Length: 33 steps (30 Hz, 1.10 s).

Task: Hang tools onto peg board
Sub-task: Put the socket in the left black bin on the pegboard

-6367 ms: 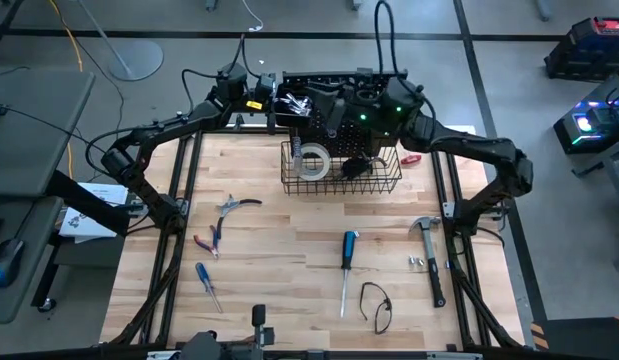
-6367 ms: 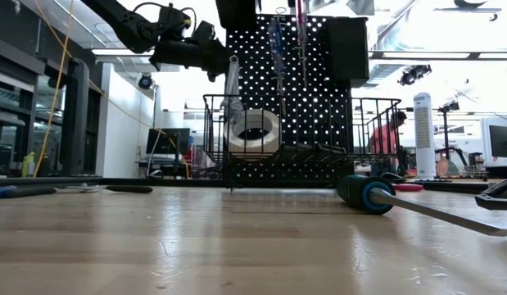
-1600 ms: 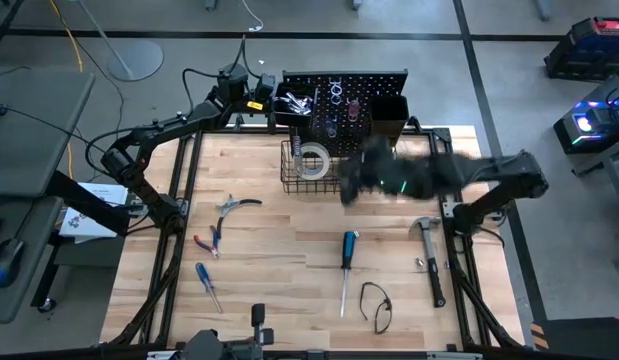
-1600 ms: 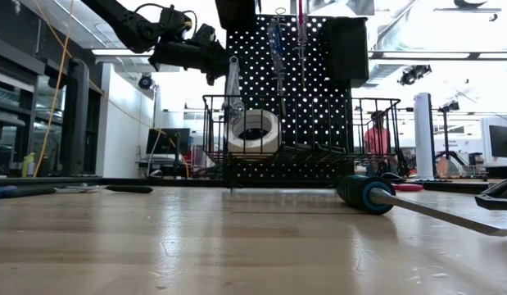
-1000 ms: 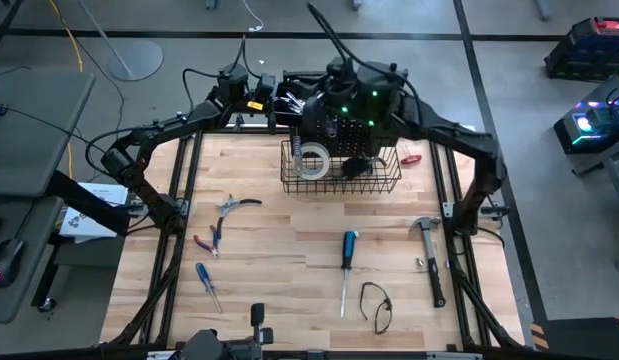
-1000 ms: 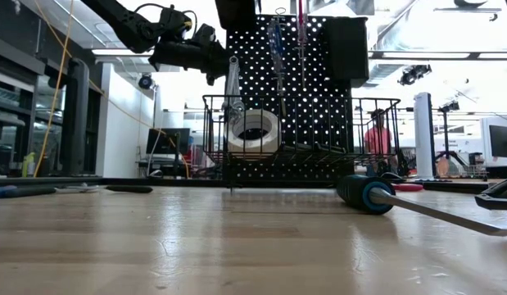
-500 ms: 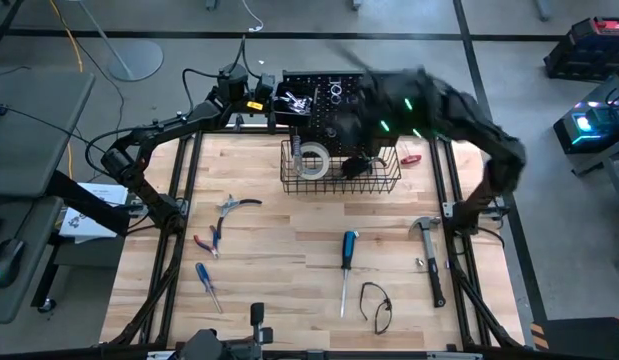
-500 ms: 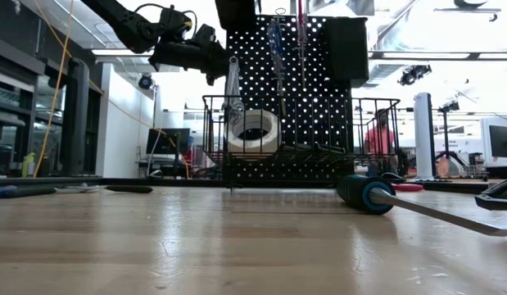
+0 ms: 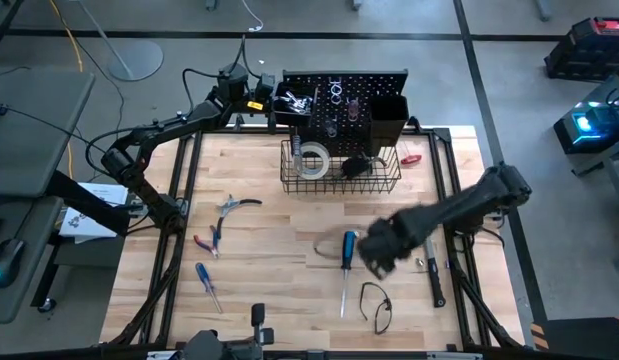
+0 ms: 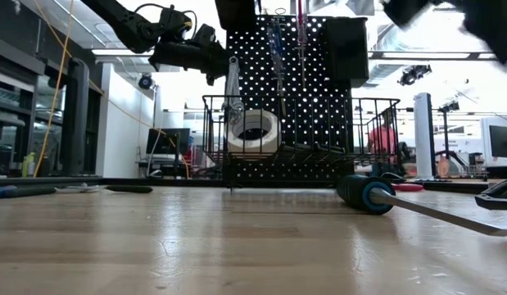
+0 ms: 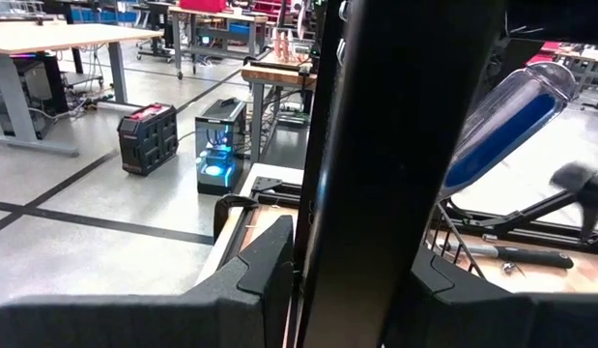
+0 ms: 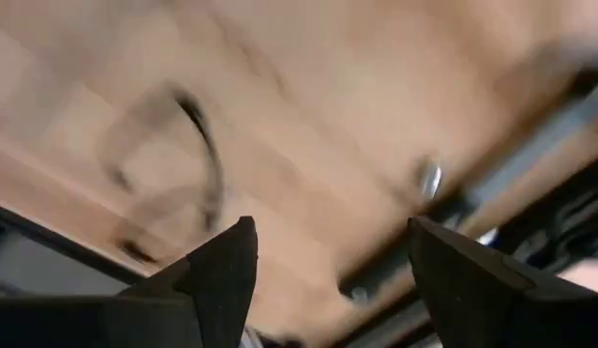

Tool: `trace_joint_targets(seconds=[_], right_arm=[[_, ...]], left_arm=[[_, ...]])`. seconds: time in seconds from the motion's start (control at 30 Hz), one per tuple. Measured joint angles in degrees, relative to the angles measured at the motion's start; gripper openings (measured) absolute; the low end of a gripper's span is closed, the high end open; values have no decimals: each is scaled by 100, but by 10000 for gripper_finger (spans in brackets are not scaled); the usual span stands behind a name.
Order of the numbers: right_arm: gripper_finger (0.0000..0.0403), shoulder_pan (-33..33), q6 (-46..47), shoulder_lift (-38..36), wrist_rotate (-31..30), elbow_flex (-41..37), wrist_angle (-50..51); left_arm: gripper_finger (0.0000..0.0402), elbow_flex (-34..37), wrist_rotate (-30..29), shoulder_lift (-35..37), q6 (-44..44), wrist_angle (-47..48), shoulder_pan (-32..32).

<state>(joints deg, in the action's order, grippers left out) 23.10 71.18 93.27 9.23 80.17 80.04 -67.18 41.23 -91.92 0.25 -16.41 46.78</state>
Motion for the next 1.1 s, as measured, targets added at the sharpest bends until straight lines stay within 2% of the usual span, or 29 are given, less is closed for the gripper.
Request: trace_joint_targets(seconds=[0.1, 0.2, 0.33, 0.47, 0.83, 0.97, 1.1], right_arm=[[252, 163, 102, -219, 524, -1233, -635], [252, 155, 276, -426, 578, -2225, -997], [252, 79, 232, -767, 711, -3130, -1779], [252, 54, 209, -851, 814, -3656, -2518], [249, 58, 372, -872, 879, -4559, -3433], [213, 58, 618, -880, 916, -4726, -3541], [127, 58, 616, -880, 849, -4760, -3416]], left_arm=[[108, 0, 2, 0, 0, 3, 0], [108, 0, 1, 0, -2, 5, 0], [108, 0, 2, 0, -2, 9, 2], [108, 0, 2, 0, -2, 16, 4], [108, 0, -2, 0, -167, 29, 4], [108, 0, -4, 0, -168, 33, 4], [108, 0, -50, 0, -167, 33, 4]])
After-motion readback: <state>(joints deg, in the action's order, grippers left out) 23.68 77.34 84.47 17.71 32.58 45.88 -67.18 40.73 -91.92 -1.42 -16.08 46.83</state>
